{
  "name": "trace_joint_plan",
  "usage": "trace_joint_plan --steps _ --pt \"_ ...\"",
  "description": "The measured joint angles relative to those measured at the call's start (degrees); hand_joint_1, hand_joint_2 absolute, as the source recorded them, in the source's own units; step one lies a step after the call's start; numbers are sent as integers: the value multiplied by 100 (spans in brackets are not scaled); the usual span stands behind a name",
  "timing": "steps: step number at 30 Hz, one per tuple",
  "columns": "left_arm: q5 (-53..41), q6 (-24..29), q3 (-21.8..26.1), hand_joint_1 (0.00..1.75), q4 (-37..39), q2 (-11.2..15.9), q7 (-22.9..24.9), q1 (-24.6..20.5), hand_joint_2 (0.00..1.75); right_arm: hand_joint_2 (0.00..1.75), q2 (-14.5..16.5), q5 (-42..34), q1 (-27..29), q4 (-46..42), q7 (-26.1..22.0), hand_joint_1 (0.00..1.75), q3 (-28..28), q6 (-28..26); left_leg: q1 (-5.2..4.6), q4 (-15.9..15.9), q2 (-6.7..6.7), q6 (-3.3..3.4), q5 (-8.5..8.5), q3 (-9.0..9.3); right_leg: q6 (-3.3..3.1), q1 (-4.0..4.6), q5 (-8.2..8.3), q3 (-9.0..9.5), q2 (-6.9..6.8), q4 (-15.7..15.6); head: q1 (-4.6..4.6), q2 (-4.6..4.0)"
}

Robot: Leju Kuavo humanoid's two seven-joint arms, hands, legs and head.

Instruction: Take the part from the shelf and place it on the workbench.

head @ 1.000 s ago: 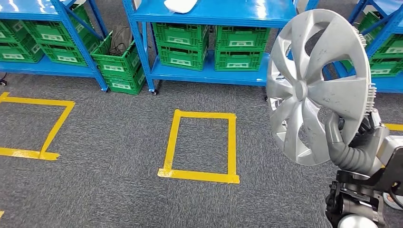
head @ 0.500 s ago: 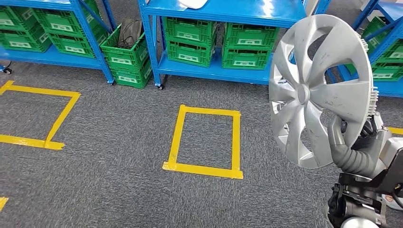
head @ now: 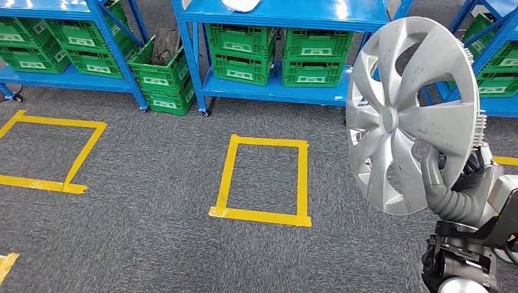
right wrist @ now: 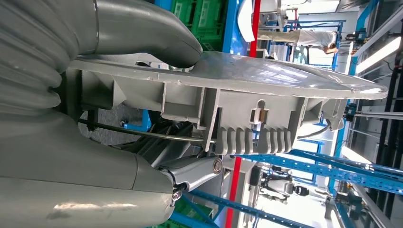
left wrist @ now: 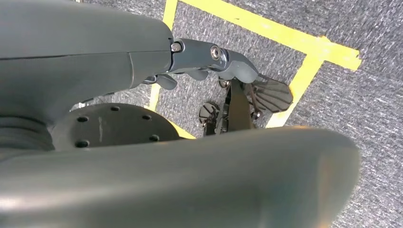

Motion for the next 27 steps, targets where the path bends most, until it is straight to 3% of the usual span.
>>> trace_joint_plan --steps 12,20,22,24,27 --pt "20 8 -1 0 0 0 30 -1 0 175 14 40 -16 0 -25 175 21 12 -15 -7 -5 -23 17 -14 -3 -12 11 -5 -2 -11 1 0" --pt "33 5 0 0 0 6 36 -1 0 175 56 155 -23 0 23 175 103 -4 -75 28 -14 65 -26 -36 91 -75 11 1 -9 -33 -10 0" --pt "33 2 0 0 -1 1 36 -2 0 175 56 168 -28 0 28 175 115 -4 -41 -43 -21 108 8 -1 131 -75 -21 -22 -10 -8 -13 0" --pt "33 -1 0 0 -2 -7 34 -6 0 175 56 174 -43 0 32 175 120 -4 0 -124 -30 151 50 47 166 -75 -233 -177 -2 316 22 0" --pt "33 -1 0 0 0 -9 34 -5 0 175 57 178 -53 5 38 175 135 -4 0 -129 -73 170 52 47 209 -96 -683 -620 1 1302 88 0"
